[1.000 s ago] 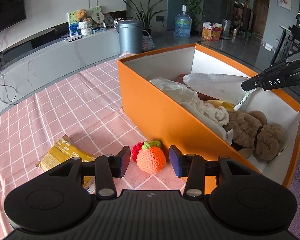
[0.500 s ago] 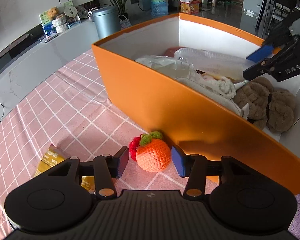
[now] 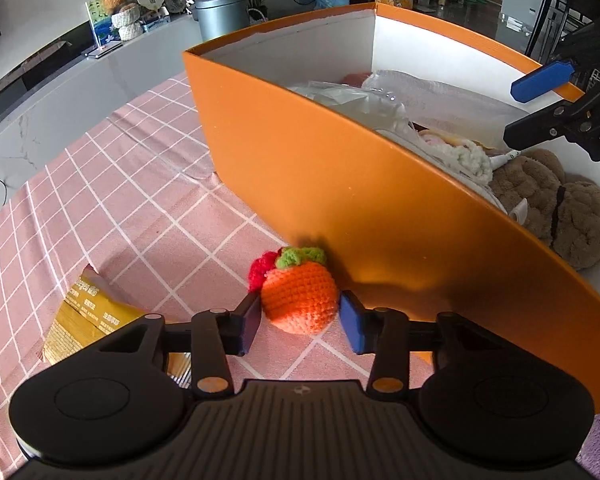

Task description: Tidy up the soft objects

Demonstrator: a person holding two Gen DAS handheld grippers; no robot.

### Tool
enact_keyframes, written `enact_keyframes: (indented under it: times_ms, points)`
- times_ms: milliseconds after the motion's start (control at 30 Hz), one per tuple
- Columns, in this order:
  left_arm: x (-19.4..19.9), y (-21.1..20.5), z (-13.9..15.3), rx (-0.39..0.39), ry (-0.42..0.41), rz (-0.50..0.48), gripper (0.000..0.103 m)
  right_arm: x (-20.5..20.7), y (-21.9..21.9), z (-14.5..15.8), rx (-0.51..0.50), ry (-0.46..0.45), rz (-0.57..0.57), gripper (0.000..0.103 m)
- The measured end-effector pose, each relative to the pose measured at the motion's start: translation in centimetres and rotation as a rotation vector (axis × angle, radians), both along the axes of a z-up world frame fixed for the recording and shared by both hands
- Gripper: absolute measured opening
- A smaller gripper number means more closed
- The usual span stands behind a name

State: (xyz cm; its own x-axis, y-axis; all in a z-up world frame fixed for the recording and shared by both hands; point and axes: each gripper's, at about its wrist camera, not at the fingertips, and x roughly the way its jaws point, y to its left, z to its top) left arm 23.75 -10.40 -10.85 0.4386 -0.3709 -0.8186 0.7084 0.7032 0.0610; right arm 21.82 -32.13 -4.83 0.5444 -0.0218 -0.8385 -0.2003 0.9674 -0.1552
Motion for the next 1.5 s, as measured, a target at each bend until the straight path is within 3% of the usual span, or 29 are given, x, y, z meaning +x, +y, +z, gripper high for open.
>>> enact_keyframes:
  times_ms: [200,300,633,867,1067,1267,1500]
  points:
    - [-0.3,-0.3,0.0,0.003,-0.006,0.009,0.046,-0.3,0.4,0.2,0.006,-0.004,0.003,0.055]
    - [-0.7,0.0,0.3,-0.017,-0.023,0.027,0.046,-0.7,0.7,0.7,0.003,-0.017,0.009,0.062]
    - [-2.8,3.0,4.6,-0.123,-0.085,0.106,0.046,-2.0,2.6,3.9,0.054,-0.123,0.02,0.065]
    - [-3.6,6.7,6.8,-0.179,-0.096,0.232,0.046,-1.9,5.6,6.2,0.196,-0.203,0.032,0.065]
    - [-3.1,10.2,7.0,-0.175,-0.106,0.356,0.046,-1.3,10.8,6.6,0.245,-0.245,0.132,0.069]
    - [-2.9,13.5,6.5,-0.172,-0.109,0.459,0.046,0.3,16.0,4.8,0.246,-0.206,0.197,0.071]
    - [-2.3,16.6,4.8,-0.174,-0.067,0.563,0.046,3.9,20.9,0.8,0.157,-0.048,0.231,0.074]
